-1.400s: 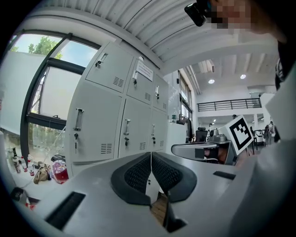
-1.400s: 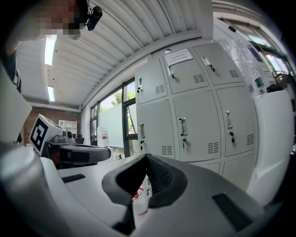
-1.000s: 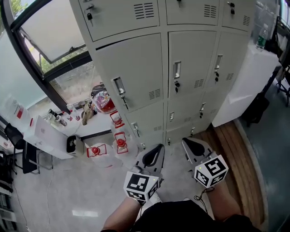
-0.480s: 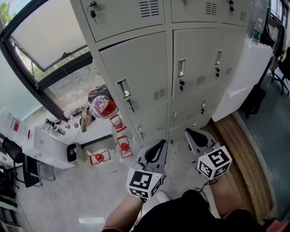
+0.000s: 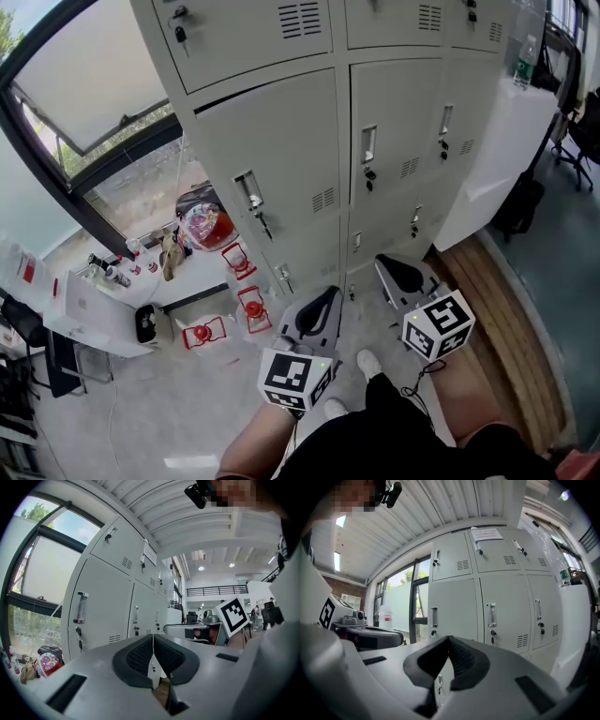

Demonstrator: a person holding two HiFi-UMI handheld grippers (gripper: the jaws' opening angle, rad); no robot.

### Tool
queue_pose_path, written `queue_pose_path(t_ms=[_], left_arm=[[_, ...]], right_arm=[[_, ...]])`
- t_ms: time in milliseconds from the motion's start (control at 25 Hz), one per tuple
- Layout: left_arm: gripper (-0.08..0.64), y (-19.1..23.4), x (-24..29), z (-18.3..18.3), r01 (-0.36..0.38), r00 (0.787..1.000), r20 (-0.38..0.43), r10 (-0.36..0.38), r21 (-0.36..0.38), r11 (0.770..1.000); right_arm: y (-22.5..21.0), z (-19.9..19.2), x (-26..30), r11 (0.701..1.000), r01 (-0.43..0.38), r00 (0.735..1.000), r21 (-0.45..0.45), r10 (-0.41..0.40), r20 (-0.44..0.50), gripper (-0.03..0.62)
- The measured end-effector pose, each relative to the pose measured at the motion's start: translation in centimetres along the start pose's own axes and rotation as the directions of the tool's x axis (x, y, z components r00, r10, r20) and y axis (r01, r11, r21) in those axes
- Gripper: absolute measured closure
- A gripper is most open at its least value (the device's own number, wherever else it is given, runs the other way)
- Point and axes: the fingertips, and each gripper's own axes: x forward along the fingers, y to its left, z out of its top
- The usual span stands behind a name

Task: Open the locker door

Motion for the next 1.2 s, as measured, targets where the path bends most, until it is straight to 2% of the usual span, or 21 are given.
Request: queue_pose_path(t_ms=[800,1080,1160,1200], left_arm=[[0.54,3.8,10.2,1.8,-0.051,0.999,0.002,0.051,0.02,0.999],[0.54,4.8,13.3,1.8,-0.05,0.999,0.004,0.05,0.019,0.999],[0.54,5.0,13.9,1.8,-0.051,0.999,0.002,0.051,0.021,0.998],[0.54,5.1,14.1,1.8,-0.052,0.999,0.001,0.052,0.021,0.998]], right_arm=[[-9.7,2.6,9.6,0.999,-0.042,0.999,-0.009,0.042,0.018,0.538],[-13.4,3.0,12.9,1.0,0.015,1.0,-0.024,-0.014,0.012,0.538],[-14.2,3.1,13.9,0.999,0.024,1.0,-0.025,-0.024,0.011,0.44],[-14.5,3.2,14.4,0.999,0.03,1.0,-0.025,-0.029,0.011,0.439]])
